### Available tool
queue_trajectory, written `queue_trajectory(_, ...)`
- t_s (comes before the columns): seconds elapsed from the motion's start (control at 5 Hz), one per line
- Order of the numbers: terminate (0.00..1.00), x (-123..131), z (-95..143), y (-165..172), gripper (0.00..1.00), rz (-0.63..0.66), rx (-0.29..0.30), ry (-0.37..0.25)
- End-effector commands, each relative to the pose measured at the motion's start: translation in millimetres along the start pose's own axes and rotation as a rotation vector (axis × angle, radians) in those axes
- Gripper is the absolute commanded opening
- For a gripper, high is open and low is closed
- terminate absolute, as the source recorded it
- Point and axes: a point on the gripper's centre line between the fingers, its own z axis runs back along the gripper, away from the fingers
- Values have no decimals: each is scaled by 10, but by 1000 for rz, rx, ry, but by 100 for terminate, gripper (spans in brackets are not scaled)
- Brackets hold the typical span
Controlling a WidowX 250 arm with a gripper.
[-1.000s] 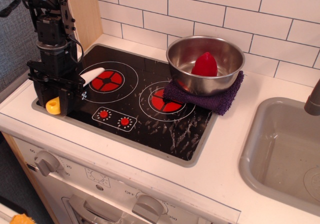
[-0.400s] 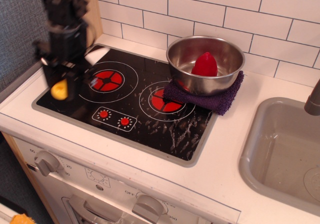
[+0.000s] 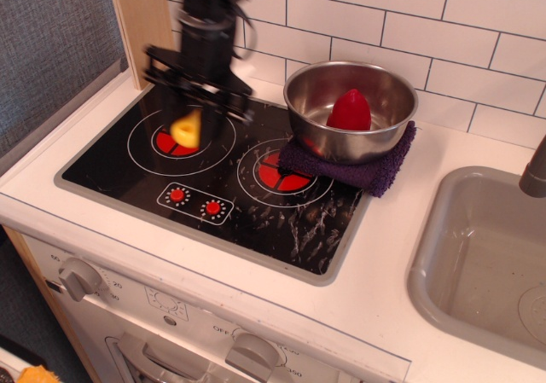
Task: Move the knife with the robo and place it beside the pan.
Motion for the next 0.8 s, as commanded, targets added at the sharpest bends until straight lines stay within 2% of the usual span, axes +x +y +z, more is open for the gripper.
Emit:
queue_trajectory(0.0, 0, 255, -138, 3, 0, 129, -15, 10)
queue_trajectory(0.2, 0, 302, -173, -53, 0, 77, -19, -4)
queue_trajectory(0.4, 0, 355, -166, -64, 0, -36, -45, -64)
queue_trajectory(0.6, 0, 378, -159, -9, 0, -35, -36, -73)
